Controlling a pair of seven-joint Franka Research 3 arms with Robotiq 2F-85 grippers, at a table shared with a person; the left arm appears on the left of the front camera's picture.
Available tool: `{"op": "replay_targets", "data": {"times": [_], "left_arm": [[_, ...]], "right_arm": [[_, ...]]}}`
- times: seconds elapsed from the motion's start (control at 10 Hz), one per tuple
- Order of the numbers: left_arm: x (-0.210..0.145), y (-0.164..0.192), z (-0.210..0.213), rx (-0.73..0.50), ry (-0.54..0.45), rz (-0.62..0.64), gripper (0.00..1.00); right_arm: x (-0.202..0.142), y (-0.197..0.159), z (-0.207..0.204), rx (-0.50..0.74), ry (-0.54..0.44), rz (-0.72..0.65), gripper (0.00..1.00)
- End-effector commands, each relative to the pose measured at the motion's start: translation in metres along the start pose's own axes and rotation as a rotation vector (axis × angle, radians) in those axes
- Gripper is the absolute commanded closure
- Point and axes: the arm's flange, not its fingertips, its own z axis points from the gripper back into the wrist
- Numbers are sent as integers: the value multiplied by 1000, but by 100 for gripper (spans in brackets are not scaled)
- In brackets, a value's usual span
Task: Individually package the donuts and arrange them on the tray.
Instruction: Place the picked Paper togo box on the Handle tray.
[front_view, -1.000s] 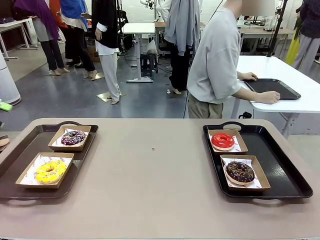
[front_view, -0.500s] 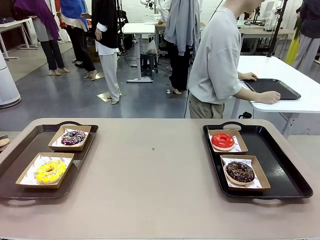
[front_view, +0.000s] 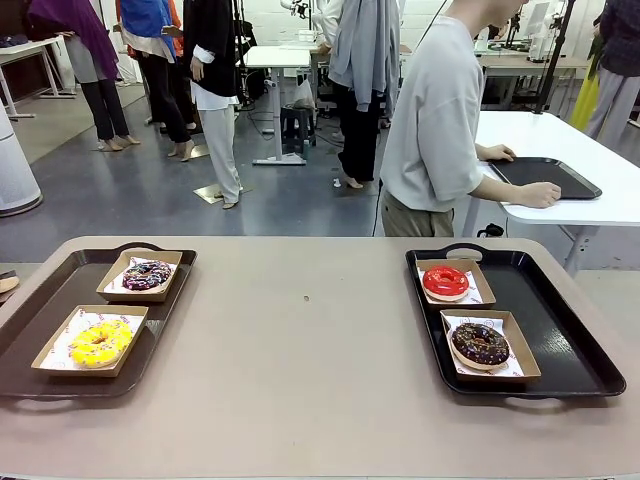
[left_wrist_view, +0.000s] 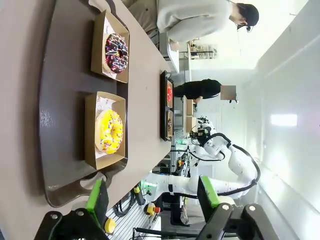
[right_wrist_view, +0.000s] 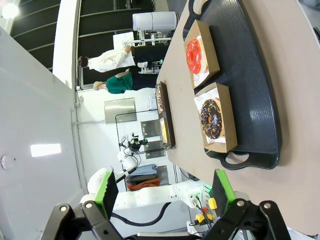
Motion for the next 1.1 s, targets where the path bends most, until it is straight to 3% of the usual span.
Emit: {"op": "replay_targets", "data": {"times": [0.0, 1.0], "left_arm": [[1, -7, -3, -1, 5, -3, 6], [1, -7, -3, -1, 5, -3, 6]], "right_arm": [[-1, 1, 1, 9, 2, -6, 0], [-1, 1, 1, 9, 2, -6, 0]]}}
